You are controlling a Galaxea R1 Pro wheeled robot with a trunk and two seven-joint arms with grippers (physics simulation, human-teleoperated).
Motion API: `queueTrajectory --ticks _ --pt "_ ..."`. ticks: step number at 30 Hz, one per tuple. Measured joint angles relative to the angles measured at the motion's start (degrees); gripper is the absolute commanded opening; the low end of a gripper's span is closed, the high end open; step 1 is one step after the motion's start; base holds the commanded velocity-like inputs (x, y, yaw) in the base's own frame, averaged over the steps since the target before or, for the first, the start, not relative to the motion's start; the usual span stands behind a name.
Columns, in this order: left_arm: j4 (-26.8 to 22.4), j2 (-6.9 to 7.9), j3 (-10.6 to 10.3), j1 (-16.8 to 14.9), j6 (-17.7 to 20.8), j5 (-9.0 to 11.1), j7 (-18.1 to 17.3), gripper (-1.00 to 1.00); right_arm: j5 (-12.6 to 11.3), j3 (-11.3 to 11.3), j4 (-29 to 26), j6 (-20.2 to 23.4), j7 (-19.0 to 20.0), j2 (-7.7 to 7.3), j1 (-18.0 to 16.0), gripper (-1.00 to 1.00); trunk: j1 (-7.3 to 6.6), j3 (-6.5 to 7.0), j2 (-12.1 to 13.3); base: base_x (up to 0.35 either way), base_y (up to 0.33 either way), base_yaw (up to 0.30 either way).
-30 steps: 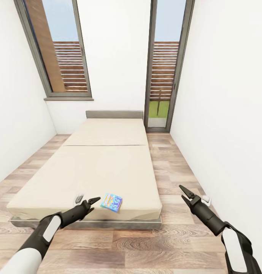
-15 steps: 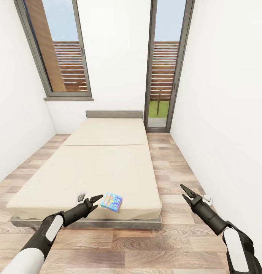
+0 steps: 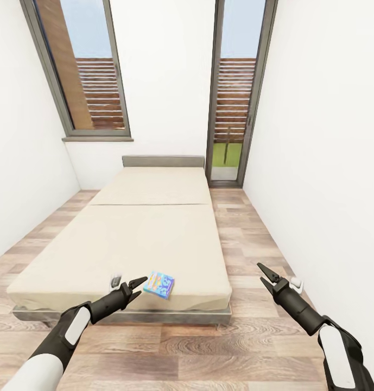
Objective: Put all the toys in the child's room - the three board games (two on the bed and one on the table), the two jigsaw puzzles on the table, and the tennis ball on the table - inside the toy box on the table in the child's room.
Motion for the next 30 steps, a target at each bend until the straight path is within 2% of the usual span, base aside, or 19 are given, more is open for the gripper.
queueTrajectory --ticks 30 --pt "0.29 0.44 0.18 0.01 -0.02 0.14 -0.41 1.0 -0.09 -0.04 0.0 0.13 0.16 0.0 0.01 1.0 6.59 -5.39 -12.03 0.0 0.0 0.0"
